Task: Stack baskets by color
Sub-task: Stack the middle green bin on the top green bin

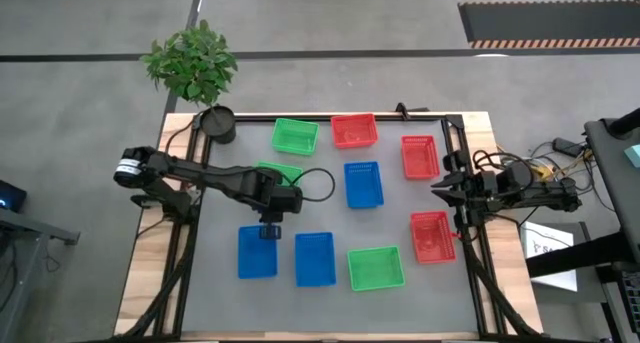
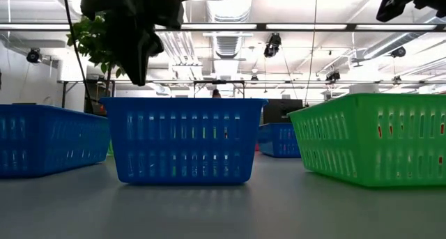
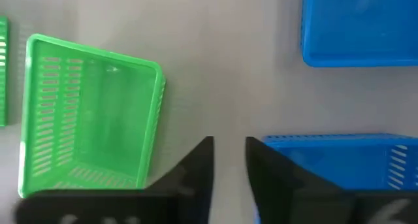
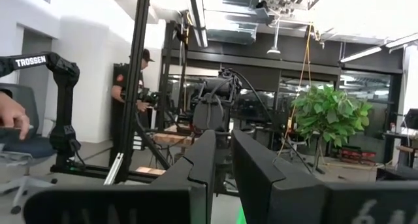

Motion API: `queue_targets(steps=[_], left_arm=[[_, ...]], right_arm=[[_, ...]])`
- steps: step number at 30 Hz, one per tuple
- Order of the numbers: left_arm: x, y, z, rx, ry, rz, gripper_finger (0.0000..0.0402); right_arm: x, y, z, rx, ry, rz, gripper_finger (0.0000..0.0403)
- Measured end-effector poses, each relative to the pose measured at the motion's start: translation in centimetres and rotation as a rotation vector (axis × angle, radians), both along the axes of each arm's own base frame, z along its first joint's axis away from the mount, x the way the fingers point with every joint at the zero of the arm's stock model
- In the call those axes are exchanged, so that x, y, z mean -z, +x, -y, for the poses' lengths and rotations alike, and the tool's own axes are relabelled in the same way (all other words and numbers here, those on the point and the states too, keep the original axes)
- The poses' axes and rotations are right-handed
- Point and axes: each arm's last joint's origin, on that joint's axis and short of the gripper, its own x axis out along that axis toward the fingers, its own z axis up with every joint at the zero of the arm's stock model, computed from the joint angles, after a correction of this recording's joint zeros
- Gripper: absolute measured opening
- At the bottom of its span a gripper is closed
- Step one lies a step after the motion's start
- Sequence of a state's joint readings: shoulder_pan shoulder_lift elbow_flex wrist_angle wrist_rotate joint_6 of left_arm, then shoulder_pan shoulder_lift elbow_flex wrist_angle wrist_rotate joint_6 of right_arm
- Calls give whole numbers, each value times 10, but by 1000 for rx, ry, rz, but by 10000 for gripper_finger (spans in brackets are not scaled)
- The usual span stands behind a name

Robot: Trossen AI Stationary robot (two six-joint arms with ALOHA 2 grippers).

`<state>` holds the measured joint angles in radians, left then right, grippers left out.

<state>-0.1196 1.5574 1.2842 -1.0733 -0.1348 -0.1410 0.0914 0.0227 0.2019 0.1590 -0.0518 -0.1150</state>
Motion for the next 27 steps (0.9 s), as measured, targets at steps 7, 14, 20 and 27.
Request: queue_targets(steps=[7,14,20,27], left_arm=[[0,1,-4,118,168,-5,179],[10,-2,-6,247,251,-58,180],[18,-5,-10,247,269,-88,171],[34,-5,-15,273,279,-81,170]], right_arm=[[2,1,0,-11,30,-19,43],[5,2,0,-20,56,-54,43],[5,2,0,-25,70,-64,43],[6,2,0,-29,81,-68,43]])
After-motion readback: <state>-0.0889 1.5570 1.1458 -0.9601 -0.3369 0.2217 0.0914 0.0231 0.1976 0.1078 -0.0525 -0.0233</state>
